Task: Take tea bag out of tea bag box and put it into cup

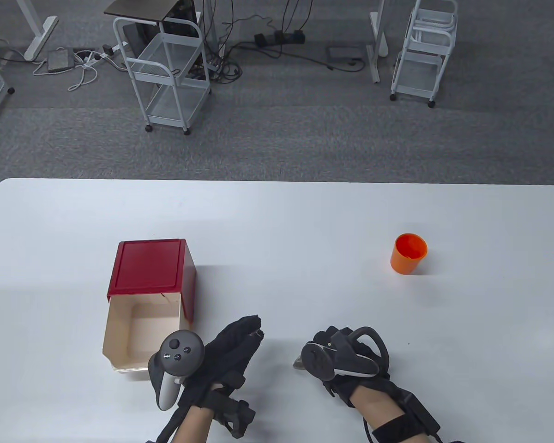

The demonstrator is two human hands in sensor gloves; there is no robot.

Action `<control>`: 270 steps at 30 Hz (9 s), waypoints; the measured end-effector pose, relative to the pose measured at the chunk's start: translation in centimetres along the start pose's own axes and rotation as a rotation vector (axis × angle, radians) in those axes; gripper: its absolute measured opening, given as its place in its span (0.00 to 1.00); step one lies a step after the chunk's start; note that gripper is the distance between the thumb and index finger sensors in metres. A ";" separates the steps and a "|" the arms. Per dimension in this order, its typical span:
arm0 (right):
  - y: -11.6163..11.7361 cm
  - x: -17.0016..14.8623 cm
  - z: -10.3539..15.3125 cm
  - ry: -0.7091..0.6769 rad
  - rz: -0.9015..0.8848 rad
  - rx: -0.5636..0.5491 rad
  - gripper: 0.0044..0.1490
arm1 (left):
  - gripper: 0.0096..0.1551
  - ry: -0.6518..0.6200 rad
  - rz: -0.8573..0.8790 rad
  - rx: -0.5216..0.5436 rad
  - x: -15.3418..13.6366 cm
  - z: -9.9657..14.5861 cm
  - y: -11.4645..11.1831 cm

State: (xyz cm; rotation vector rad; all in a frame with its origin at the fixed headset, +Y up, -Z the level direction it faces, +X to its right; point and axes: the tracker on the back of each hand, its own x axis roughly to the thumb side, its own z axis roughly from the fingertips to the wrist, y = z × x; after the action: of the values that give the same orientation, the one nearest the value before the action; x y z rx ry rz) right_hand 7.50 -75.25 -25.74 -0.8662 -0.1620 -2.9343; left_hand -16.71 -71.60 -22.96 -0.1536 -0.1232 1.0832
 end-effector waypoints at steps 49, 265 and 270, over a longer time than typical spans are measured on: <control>-6.3 -19.7 5.8 0.667 -0.177 -0.271 0.23 | 0.36 0.011 -0.011 -0.004 -0.1 -0.1 -0.1; -2.6 -11.6 14.2 0.456 -0.692 -0.386 0.41 | 0.27 0.330 -1.358 0.097 -5.3 -2.1 7.7; -2.7 -11.6 14.2 0.457 -0.693 -0.380 0.41 | 0.28 0.341 -1.356 0.127 -5.4 -2.7 7.7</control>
State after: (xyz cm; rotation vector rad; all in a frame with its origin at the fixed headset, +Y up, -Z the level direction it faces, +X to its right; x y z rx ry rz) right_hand 24.56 -70.36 -20.38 -0.1286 0.1703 -3.7988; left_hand -25.45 -73.00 -27.16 -0.1010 0.1475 -0.2948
